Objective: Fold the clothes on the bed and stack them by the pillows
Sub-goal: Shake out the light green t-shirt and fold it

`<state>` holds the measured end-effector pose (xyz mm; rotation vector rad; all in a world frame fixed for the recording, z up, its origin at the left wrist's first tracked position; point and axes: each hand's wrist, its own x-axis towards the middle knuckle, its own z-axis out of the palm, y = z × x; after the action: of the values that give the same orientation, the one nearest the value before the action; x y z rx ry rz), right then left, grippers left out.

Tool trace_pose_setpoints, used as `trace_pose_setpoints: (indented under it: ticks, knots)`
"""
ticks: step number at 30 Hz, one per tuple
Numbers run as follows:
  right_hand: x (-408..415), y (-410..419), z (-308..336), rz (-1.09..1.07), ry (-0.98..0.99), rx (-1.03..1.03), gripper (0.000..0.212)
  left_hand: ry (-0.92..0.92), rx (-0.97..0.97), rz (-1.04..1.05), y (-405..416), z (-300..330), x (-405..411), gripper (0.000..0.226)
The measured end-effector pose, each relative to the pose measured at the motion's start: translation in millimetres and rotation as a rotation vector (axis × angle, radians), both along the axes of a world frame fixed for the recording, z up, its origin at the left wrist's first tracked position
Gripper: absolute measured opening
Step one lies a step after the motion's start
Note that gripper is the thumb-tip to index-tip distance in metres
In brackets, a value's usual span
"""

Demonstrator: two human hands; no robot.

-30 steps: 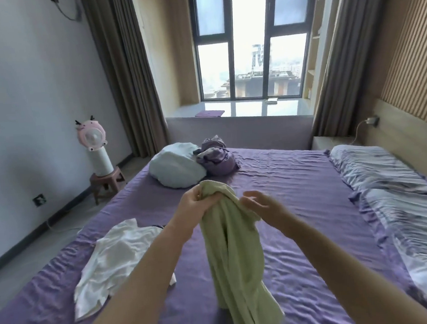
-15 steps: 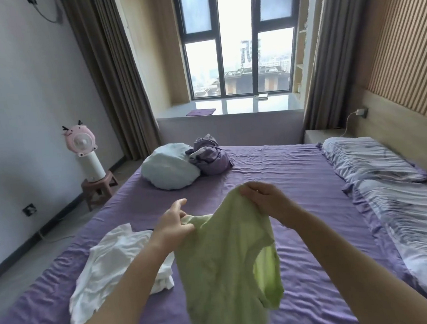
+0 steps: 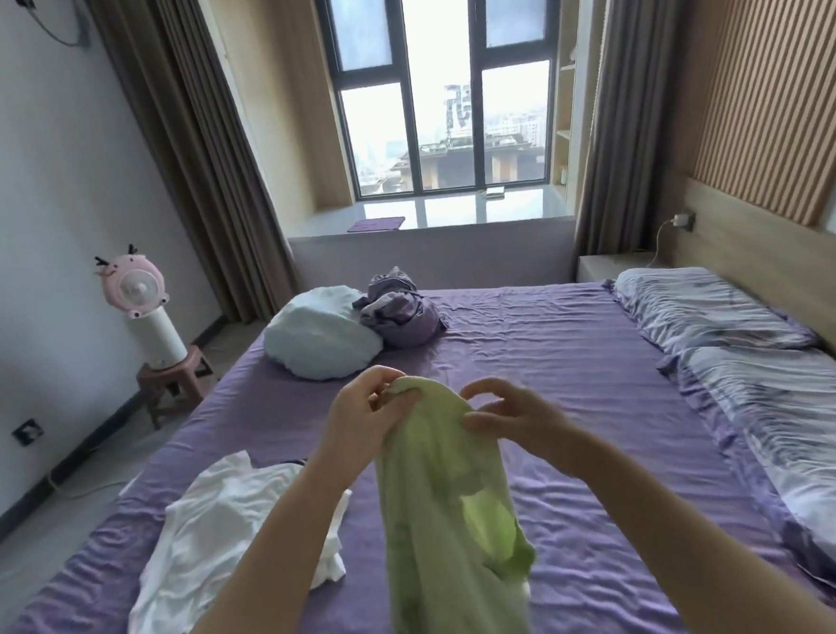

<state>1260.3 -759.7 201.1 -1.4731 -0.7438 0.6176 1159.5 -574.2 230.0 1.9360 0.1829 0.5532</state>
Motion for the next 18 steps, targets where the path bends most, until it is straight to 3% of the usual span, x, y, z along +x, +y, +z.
trace_pose_setpoints:
  ticks: [2, 5, 10, 15, 18]
  knots:
    - [-9, -5, -20, 0.083, 0.070, 0.013, 0.069, -0.016, -0.013, 0.018, 6, 5, 1, 0.007]
    - [-24, 4, -41, -0.015, -0.243, -0.136, 0.090, 0.012, 0.005, 0.080, 21, 7, 4, 0.005]
    - [-47, 40, -52, -0.241, -0.685, -0.012, 0.063, 0.027, -0.055, 0.115, 39, 12, 7, 0.005]
    - [-47, 67, -43, -0.388, -0.688, 0.048, 0.018, 0.023, -0.159, 0.069, 58, 22, 6, 0.005]
    - [-36, 66, -24, -0.346, -0.642, 0.081, 0.017, 0.001, -0.113, -0.009, 78, 25, -2, 0.019]
